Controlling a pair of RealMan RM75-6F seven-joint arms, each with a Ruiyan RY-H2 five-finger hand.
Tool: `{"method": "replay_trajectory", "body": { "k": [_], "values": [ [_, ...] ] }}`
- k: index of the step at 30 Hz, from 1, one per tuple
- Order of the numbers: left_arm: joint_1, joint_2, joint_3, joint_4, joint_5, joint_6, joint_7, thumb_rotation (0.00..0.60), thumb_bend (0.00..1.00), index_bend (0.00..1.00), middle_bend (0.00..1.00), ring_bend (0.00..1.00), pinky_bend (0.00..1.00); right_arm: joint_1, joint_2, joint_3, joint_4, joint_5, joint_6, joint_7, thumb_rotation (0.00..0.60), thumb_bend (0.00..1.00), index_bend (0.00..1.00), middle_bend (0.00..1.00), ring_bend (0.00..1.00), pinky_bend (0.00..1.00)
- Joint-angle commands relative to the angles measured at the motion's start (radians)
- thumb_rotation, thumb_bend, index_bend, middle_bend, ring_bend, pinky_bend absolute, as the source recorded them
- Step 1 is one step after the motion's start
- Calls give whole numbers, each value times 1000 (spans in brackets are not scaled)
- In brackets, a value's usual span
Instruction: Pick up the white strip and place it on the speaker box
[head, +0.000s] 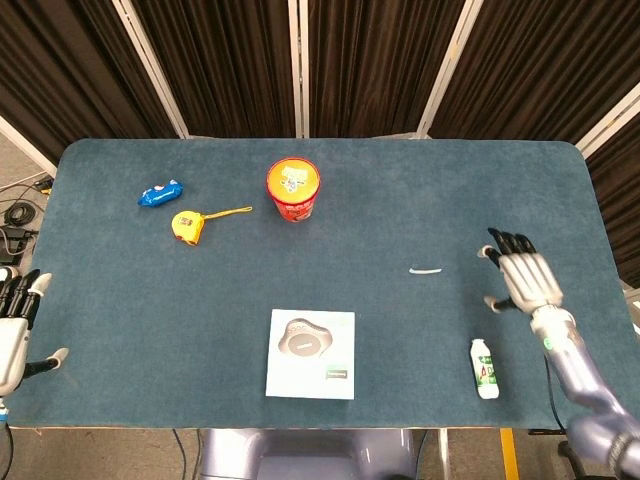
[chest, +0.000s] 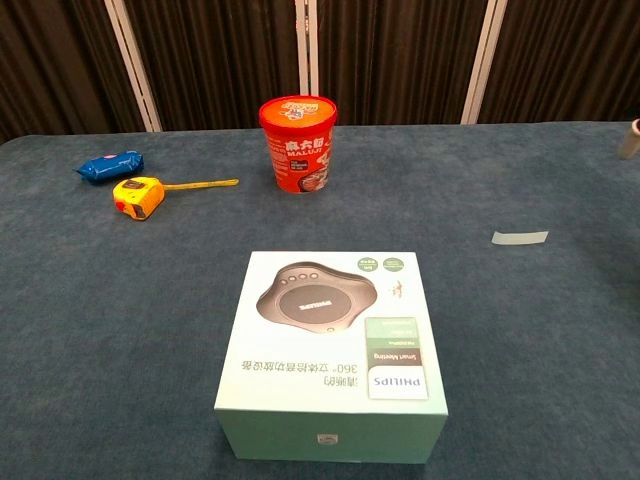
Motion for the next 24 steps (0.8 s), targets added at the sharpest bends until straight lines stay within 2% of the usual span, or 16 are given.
{"method": "replay_trajectory", "body": {
  "k": [1,14,24],
  "values": [
    [-6,-8,-5,5,-18,-9,11,600,0,0,0,0,0,81,-95,34,120,100,-79,-41,600,221,401,0,0,0],
    [-37,-33,-26,19,-95,-50,42,600,0,0,0,0,0,148,-257,-14,267,84,-95,-51,600,245,480,0,0,0],
    [-39,-30,-29,31,-122,-52,35,600,0,0,0,0,0,184,-365,-44,422,35,-117,-24,600,264,476,0,0,0]
  ]
}}
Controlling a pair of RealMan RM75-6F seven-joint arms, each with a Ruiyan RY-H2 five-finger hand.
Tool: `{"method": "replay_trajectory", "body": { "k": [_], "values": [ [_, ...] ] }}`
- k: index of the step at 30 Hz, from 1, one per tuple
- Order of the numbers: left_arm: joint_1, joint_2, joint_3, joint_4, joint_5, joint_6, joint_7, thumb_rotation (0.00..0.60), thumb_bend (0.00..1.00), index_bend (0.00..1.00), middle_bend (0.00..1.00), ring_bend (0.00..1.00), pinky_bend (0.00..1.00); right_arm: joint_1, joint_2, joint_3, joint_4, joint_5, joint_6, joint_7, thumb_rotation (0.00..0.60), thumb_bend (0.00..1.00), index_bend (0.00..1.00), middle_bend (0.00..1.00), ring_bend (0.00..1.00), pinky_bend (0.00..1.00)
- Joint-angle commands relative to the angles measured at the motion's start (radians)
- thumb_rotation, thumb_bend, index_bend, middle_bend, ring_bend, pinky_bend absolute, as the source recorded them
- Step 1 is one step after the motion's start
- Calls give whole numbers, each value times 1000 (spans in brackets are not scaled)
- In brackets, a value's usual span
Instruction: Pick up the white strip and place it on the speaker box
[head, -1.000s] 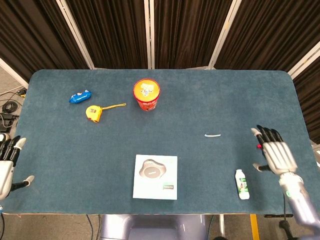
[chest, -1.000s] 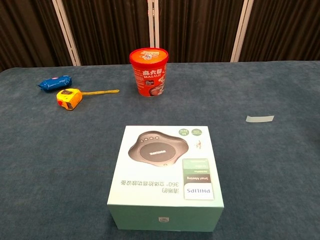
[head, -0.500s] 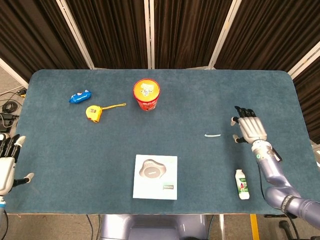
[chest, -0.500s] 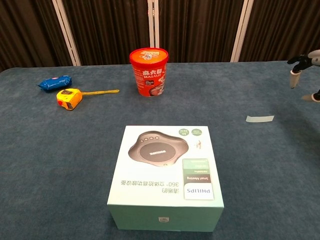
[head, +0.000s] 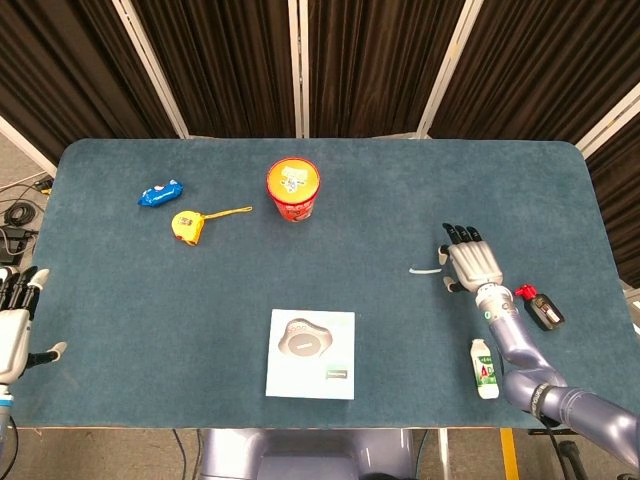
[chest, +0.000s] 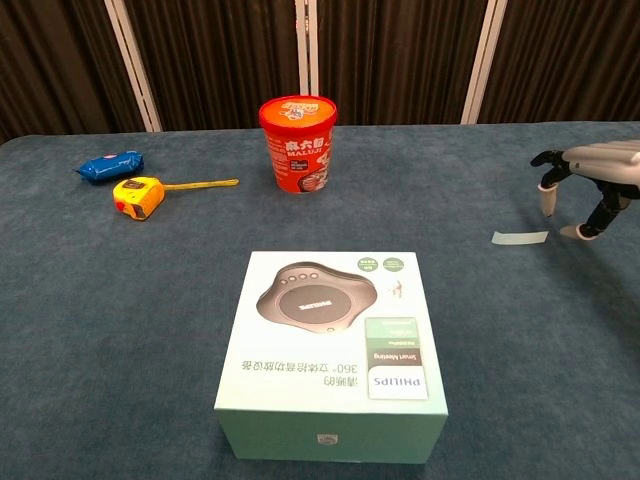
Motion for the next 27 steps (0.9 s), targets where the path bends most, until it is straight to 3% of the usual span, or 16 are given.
{"method": "replay_trajectory", "body": {
  "k": [1,19,27],
  "values": [
    [-1,0,0,2,-3,0,2,600,0,0,0,0,0,18,-35,-10,46,-12,-17,10,600,271,476,0,0,0],
    [-15,-8,-3,20,-44,-13,10,600,0,0,0,0,0,66,-138,-17,187,10,-67,-6,600,295,512,0,0,0],
    [-23,-16,-3,28,-60,-20,19,600,0,0,0,0,0,72,-160,-19,230,-8,-80,29,600,349,632,0,0,0]
  ]
}}
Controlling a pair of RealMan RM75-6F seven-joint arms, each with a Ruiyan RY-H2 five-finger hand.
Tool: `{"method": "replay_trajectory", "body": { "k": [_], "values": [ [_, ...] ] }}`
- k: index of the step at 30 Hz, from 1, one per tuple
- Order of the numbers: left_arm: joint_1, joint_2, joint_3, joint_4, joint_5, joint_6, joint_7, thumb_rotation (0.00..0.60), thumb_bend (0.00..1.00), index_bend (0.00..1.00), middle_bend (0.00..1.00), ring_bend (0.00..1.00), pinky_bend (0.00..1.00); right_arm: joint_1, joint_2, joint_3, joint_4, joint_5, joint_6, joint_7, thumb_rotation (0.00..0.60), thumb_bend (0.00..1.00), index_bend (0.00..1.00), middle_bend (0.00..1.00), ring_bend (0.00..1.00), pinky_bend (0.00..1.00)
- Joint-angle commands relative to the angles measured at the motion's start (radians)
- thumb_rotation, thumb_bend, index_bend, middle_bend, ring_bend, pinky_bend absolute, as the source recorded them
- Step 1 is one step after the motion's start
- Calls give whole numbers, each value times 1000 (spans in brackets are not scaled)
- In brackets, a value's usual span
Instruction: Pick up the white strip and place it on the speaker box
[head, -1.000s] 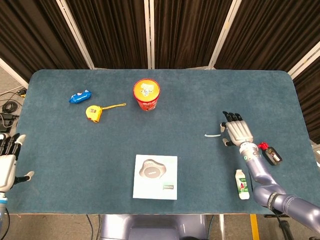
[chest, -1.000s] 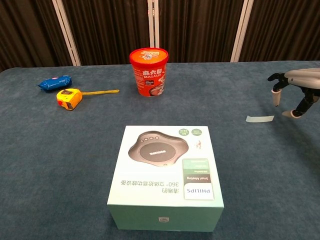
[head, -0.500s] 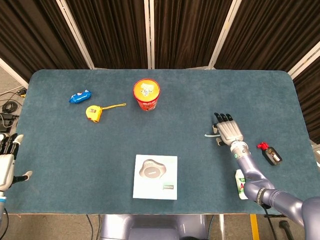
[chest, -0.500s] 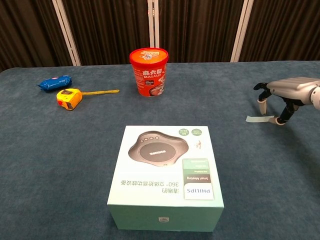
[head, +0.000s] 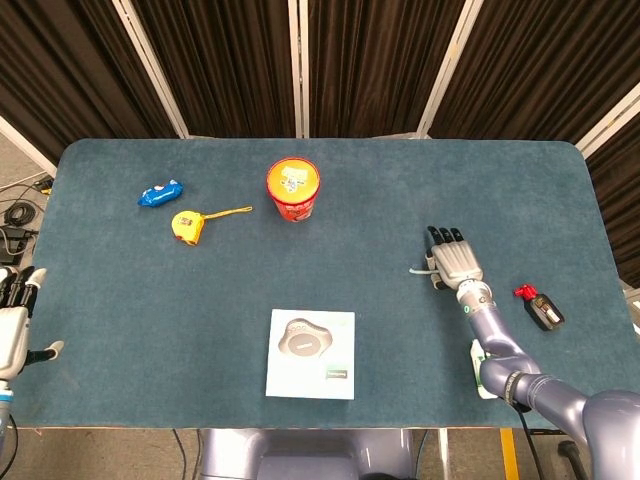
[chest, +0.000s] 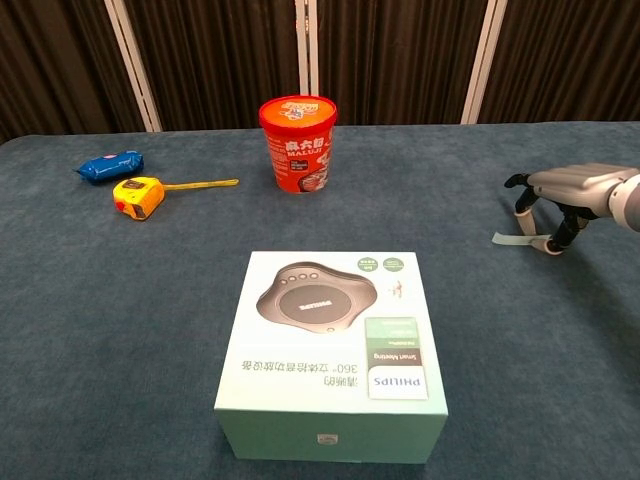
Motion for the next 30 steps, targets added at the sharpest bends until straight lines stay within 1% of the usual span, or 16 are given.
{"method": "replay_trajectory", "body": {
  "k": [1,3,6,9,13,16,18,22,29,30],
  "values": [
    [-2,-2,0,2,-4,-2,3,600,0,0,0,0,0,2,-7,-1,15,-15,1,15,600,359,643,2,0,0],
    [-4,-4,1,3,-7,-4,5,600,0,0,0,0,0,1,-8,-3,21,-31,10,30,600,379,666,14,0,0],
    [-6,-8,1,4,-10,-5,10,600,0,0,0,0,0,-2,-2,-4,18,-56,25,53,600,380,673,28,0,0],
    [-10,-11,3,3,-12,-10,13,600,0,0,0,0,0,-7,24,-10,-12,-116,79,87,600,381,679,39,0,0],
    [-15,-13,4,3,-15,-15,15,600,0,0,0,0,0,-17,80,-31,-84,-223,174,122,600,387,690,46,0,0],
    [-17,-13,8,2,-14,-18,13,600,0,0,0,0,0,-22,149,-62,-180,-349,284,135,600,399,695,50,0,0],
    [-17,-13,9,1,-15,-19,11,600,0,0,0,0,0,-23,188,-81,-236,-412,328,138,600,404,699,51,0,0],
    [-16,-9,13,-4,-11,-20,1,600,0,0,0,0,0,-14,264,-120,-353,-553,414,91,600,406,706,51,0,0],
    [-14,1,13,-10,-3,-15,-17,600,0,0,0,0,0,8,315,-149,-468,-678,459,4,600,427,713,59,0,0],
    [-13,2,13,-11,-2,-15,-19,600,0,0,0,0,0,21,315,-151,-486,-711,461,-21,600,435,714,63,0,0]
  ]
}}
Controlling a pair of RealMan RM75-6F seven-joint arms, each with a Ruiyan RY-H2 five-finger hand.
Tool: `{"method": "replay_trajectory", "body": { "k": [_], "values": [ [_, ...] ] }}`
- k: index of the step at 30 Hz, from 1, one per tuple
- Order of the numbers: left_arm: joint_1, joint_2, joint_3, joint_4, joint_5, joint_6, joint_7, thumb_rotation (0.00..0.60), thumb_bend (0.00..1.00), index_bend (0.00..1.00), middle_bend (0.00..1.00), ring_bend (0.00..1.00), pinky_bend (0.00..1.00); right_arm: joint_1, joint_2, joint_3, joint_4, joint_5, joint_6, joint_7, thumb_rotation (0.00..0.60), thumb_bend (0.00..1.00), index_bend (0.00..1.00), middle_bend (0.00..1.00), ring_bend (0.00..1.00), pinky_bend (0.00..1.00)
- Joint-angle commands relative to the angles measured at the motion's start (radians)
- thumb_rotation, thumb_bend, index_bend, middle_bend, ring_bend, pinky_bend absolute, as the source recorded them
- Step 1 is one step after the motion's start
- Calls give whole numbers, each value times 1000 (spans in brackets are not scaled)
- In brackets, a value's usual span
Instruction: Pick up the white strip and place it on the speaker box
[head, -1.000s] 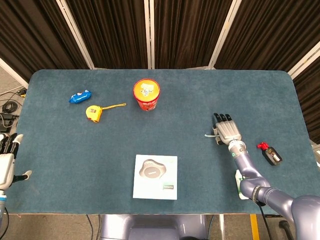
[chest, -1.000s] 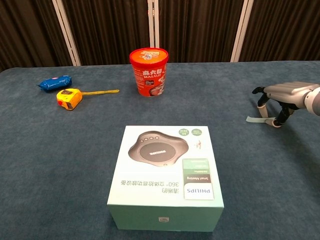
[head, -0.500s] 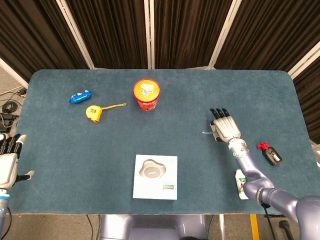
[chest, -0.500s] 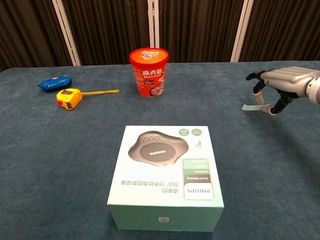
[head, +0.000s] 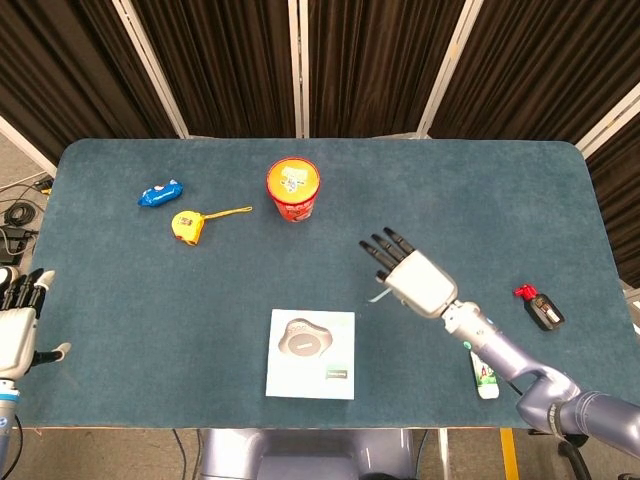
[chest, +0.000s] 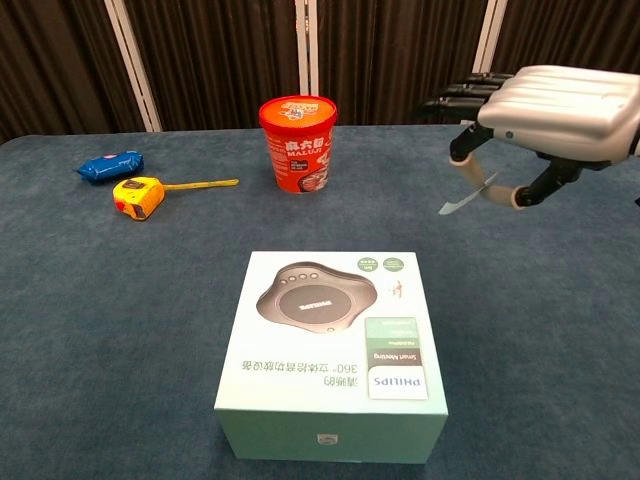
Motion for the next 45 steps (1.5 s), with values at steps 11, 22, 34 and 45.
{"method": "replay_trajectory", "body": {
  "k": [11,22,34,45],
  "values": [
    [1,10,4,0,5,-2,-20,600,0,0,0,0,0,123,-47,11,-139,-136,-87,-211,600,438,709,86,0,0],
    [1,12,8,0,11,-2,-28,600,0,0,0,0,0,123,-106,18,-140,-139,-84,-303,600,437,687,101,0,0],
    [1,14,13,-5,20,-1,-29,600,0,0,0,0,0,62,-4,-14,-225,-125,-69,-394,600,215,159,9,0,0],
    [-22,16,11,0,32,-36,-39,600,0,0,0,0,0,-76,195,-39,-246,-155,169,-309,600,215,159,16,0,0]
  ]
}}
